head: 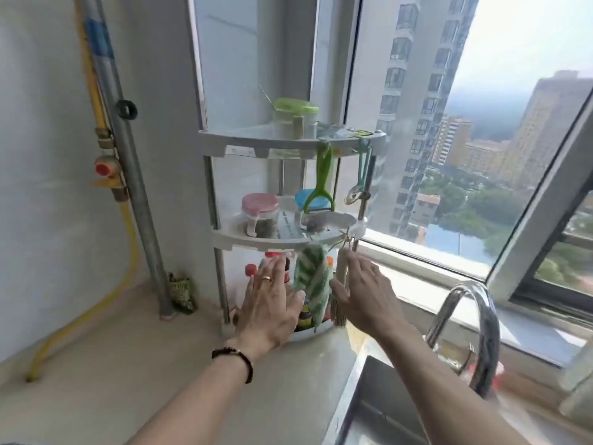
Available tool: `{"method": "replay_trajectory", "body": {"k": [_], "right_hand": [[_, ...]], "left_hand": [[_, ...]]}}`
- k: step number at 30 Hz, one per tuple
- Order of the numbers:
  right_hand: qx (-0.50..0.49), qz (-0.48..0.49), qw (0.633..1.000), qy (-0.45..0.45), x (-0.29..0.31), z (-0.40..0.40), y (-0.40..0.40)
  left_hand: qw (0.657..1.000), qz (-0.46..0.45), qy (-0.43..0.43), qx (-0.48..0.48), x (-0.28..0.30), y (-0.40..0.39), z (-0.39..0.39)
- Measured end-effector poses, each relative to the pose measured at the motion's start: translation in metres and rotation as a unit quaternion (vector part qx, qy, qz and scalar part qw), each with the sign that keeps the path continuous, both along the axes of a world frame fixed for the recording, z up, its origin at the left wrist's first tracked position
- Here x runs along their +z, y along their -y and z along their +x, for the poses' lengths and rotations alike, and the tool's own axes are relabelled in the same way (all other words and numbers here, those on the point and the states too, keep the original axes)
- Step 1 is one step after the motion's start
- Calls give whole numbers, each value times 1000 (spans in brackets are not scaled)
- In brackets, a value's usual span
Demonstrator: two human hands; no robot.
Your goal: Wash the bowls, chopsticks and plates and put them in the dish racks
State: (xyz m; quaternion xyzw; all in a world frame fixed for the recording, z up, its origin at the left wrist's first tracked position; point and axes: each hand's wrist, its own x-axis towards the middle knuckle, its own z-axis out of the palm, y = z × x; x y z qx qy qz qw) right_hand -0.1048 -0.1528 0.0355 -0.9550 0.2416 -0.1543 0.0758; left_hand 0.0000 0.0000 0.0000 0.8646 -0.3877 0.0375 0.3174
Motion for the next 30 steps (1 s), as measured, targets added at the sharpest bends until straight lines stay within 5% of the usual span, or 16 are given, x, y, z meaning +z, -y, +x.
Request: {"method": "replay_trajectory", "body": {"k": [5,14,18,26,30], "right_hand": [[-9,78,997,25,-19,50,13],[20,129,970,204,12,56,25],[90,244,956,135,31,46,19],[191,515,833,67,15,35,-62],[275,550,788,-38,-9,37,-128]], "left_hand": [[991,-42,-128,-11,-17,41,40],[979,-188,-70,-40,0,52,48],[951,-266,-158,-13,26,36,36],[958,-220,-115,146,12,-71,-3],[945,-198,-124,230,-10,-139,-36]]}}
